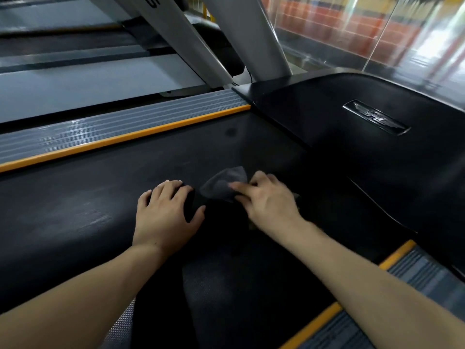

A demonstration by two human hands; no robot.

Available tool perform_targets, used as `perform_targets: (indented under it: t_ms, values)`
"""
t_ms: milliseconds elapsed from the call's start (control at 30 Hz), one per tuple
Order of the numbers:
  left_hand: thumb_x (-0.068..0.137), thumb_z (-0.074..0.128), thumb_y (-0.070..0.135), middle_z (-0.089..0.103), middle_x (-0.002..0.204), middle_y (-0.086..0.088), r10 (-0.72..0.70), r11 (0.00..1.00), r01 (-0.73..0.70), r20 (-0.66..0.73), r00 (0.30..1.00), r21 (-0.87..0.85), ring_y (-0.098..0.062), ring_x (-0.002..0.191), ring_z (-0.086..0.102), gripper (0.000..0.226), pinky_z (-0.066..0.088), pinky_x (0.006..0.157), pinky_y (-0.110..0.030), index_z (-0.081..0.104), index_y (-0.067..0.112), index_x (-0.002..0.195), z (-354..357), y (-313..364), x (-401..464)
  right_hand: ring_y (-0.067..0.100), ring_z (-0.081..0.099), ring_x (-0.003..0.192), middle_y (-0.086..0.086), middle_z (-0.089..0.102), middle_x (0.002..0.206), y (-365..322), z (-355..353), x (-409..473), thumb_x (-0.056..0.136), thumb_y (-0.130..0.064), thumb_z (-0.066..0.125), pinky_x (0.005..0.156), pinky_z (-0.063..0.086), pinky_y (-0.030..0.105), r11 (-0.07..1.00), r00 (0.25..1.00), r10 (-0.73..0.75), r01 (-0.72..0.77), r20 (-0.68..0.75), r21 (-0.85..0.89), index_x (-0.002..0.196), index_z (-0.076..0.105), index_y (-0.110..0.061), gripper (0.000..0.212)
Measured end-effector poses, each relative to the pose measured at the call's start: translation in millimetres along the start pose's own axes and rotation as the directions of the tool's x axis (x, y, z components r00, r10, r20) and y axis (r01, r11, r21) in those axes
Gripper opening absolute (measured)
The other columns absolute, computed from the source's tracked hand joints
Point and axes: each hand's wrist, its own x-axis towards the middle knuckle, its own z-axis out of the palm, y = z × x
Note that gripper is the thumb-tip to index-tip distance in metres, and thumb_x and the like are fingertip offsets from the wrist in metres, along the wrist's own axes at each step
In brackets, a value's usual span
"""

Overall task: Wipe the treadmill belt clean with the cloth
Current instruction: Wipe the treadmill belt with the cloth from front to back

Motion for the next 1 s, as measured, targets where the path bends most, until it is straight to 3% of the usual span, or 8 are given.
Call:
perform_targets:
  t_ms: [100,200,300,500,567,733,867,1000]
  values:
    - [0.09,0.037,0.073,0.045,0.151,0.008,-0.02,1.0,0.02,0.061,0.998,0.001,-0.015,0.146,0.032,0.066,0.027,0.119,-0.044,0.053,0.033,0.14,-7.0,0.3,4.5,0.038,0.055,0.09,0.012,0.055,0.102,80.3,-6.5,23.0,0.094,-0.041,0.054,0.076,0.052,0.045,0.942,0.965,0.261,-0.263,-0.038,-0.21,0.122,0.063,-0.037,0.03]
    - [0.089,0.04,0.074,0.038,0.157,0.007,-0.016,1.0,0.017,0.159,0.987,-0.001,-0.015,0.15,0.026,0.071,0.021,0.122,-0.044,0.046,0.032,0.147,-18.9,6.6,8.4,0.041,0.054,0.098,0.017,0.054,0.111,122.7,-15.7,28.1,0.095,-0.038,0.054,0.082,0.048,0.045,0.832,0.867,0.491,-0.495,-0.084,-0.251,0.127,0.061,-0.033,0.033]
    - [0.083,0.041,0.083,0.032,0.159,0.007,0.031,0.999,-0.037,0.233,0.972,0.021,-0.017,0.15,0.022,0.084,0.02,0.122,-0.044,0.041,0.034,0.151,-29.3,22.1,2.3,0.039,0.055,0.092,0.017,0.055,0.105,83.3,-18.5,21.2,0.092,-0.037,0.057,0.077,0.048,0.042,0.871,0.89,0.453,-0.453,-0.048,-0.189,0.12,0.066,-0.032,0.03]
    - [0.063,0.043,0.098,0.029,0.156,0.004,0.028,0.999,-0.042,0.33,0.944,0.035,-0.022,0.145,0.025,0.106,0.028,0.116,-0.047,0.037,0.035,0.149,-35.4,51.7,-17.4,0.03,0.058,0.078,0.008,0.057,0.091,-9.2,-18.6,-22.4,0.084,-0.041,0.066,0.063,0.053,0.038,0.999,0.999,0.024,-0.026,0.049,0.028,0.118,0.068,-0.038,0.034]
    - [0.063,0.048,0.097,0.024,0.16,0.006,0.027,0.999,-0.043,0.397,0.918,0.03,-0.021,0.148,0.022,0.111,0.028,0.117,-0.048,0.03,0.034,0.153,-39.6,51.2,-19.3,0.033,0.059,0.081,0.008,0.057,0.095,22.5,-21.7,-12.5,0.088,-0.041,0.061,0.066,0.055,0.039,0.993,0.996,0.076,-0.071,0.043,-0.092,0.121,0.063,-0.042,0.033]
    - [0.066,0.061,0.09,0.011,0.168,0.009,-0.004,0.999,-0.015,0.542,0.84,0.03,-0.017,0.154,0.012,0.119,0.031,0.116,-0.048,0.017,0.033,0.16,-48.5,50.8,-13.3,0.04,0.056,0.091,0.015,0.053,0.105,120.5,-32.6,9.2,0.094,-0.039,0.055,0.074,0.049,0.042,0.824,0.868,0.49,-0.491,-0.081,-0.284,0.123,0.065,-0.032,0.031]
    - [0.07,0.062,0.086,0.004,0.17,0.006,-0.002,1.0,0.0,0.535,0.845,0.004,-0.019,0.156,0.004,0.118,0.019,0.122,-0.054,0.012,0.032,0.161,-42.6,53.2,-17.6,0.039,0.058,0.082,0.015,0.056,0.097,59.7,-26.8,-1.4,0.089,-0.039,0.061,0.07,0.052,0.04,0.879,0.902,0.429,-0.428,-0.043,-0.21,0.118,0.068,-0.035,0.031]
    - [0.072,0.061,0.085,0.001,0.171,0.004,0.012,0.999,0.006,0.515,0.857,-0.033,-0.019,0.157,-0.002,0.116,0.011,0.125,-0.054,0.008,0.033,0.161,-36.2,49.0,-21.7,0.028,0.054,0.075,0.006,0.054,0.088,-16.9,-22.6,-39.5,0.085,-0.04,0.066,0.063,0.049,0.036,0.992,0.991,0.129,-0.13,0.033,0.005,0.118,0.067,-0.039,0.032]
